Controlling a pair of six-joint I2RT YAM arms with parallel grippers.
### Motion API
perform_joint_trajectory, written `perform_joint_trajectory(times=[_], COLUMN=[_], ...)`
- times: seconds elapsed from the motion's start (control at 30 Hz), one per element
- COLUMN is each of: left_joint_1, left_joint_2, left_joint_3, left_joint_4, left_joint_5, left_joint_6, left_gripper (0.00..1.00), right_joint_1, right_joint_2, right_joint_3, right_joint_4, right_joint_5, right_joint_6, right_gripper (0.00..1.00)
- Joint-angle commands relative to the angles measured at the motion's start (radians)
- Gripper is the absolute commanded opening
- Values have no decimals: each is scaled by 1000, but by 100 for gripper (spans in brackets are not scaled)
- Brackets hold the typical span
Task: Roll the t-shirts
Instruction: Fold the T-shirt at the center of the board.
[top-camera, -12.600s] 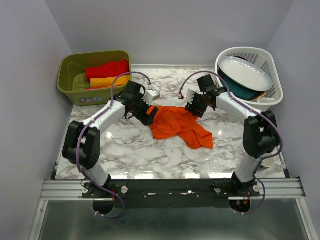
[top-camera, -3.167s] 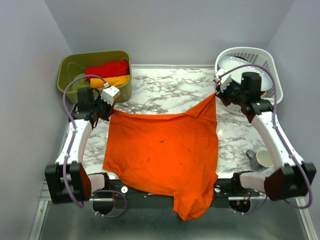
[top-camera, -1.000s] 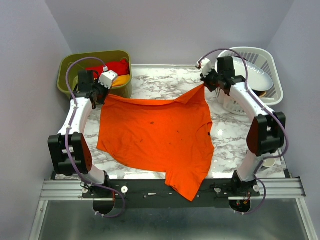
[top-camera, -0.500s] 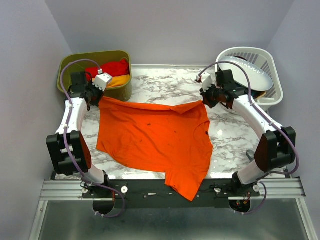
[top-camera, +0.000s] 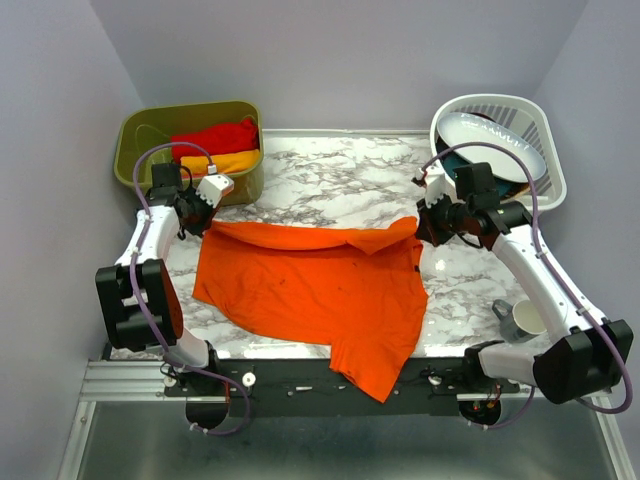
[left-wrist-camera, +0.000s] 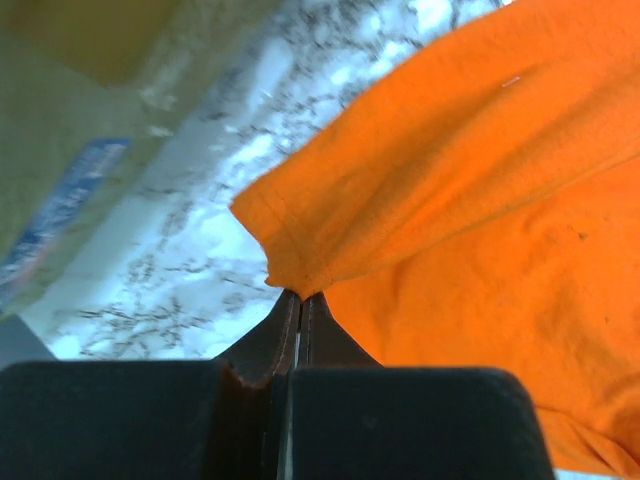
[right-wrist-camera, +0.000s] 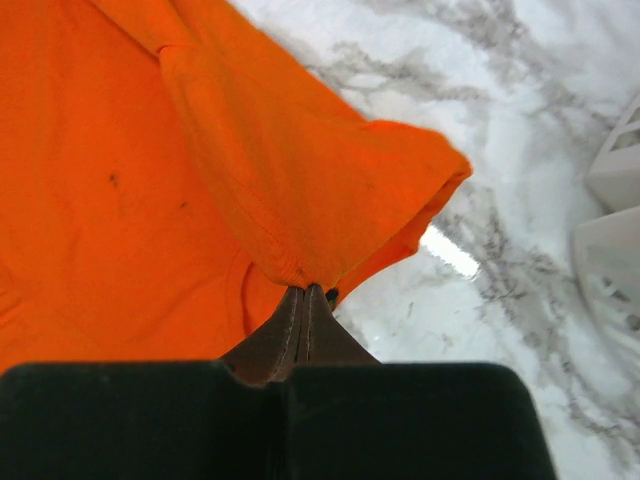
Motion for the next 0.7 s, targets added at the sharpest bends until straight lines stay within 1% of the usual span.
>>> perform_joint_trajectory(times=[0.0, 0.17, 0.4, 0.67], left_joint_1=[7, 30, 74, 79], left_joint_2=[-31, -24, -46, -47], left_joint_3=[-34, -37, -65, -112], left_joint_4=[-57, -103, -161, -162], left_joint_5=[-19, -42, -65, -69], left_joint_6=[82, 150, 206, 193], left_gripper=[0, 0, 0, 0], right_joint_1=[-1, 0, -1, -1], right_joint_2=[-56, -83, -123, -132], right_joint_3=[-66, -103, -143, -195], right_joint_4=[-86, -115, -115, -110], right_joint_5=[-61, -110, -153, -191], right_joint_6=[69, 72, 93, 93], right_gripper=[0, 1, 1, 1])
